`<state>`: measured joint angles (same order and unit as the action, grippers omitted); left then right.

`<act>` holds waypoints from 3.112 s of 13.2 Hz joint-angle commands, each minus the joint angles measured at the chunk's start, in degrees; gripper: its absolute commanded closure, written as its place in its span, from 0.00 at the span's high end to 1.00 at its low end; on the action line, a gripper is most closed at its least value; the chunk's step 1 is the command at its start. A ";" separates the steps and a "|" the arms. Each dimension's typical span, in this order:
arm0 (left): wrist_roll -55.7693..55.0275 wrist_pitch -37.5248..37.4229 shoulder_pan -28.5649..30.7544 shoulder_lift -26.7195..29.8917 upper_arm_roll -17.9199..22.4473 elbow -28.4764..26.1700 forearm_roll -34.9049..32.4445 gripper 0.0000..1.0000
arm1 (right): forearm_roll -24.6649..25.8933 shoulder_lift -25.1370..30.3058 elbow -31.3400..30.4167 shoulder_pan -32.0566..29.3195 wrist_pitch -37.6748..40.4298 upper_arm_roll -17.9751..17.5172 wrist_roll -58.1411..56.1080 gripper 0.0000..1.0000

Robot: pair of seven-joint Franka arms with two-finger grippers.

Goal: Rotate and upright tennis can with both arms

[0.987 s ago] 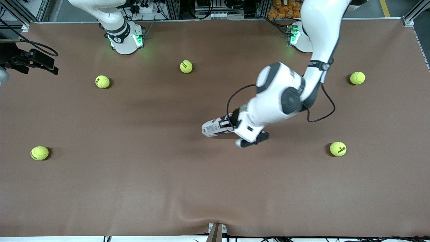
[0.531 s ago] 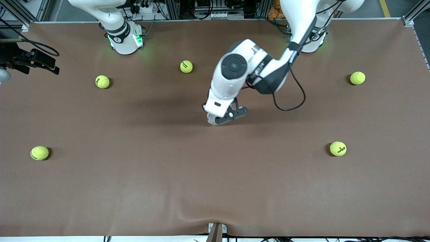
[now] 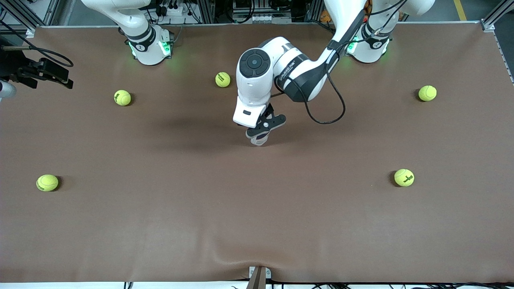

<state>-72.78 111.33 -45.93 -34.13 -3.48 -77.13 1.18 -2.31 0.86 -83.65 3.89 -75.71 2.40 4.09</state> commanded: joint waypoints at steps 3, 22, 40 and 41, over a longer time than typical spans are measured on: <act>-3.42 -0.59 -1.45 -0.94 0.41 0.49 -3.38 0.00 | 0.20 0.02 -0.02 0.60 0.12 0.33 0.75 1.00; -3.25 -2.86 -0.66 5.56 0.32 0.67 -3.03 1.00 | 0.20 -0.16 -0.02 0.86 0.04 0.33 0.75 1.00; 20.11 -8.15 31.82 15.23 -7.20 0.23 -3.82 1.00 | 0.20 -0.16 -0.02 0.86 0.04 0.33 0.75 1.00; 21.96 -8.24 35.08 15.76 -9.24 0.05 -3.82 1.00 | 0.20 -0.16 -0.02 0.95 0.04 0.33 0.83 1.00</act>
<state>-53.41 104.02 -17.41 -20.72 -7.40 -76.00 -1.16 -2.28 0.75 -83.74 4.31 -75.71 2.58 4.12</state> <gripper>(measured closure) 0.000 0.000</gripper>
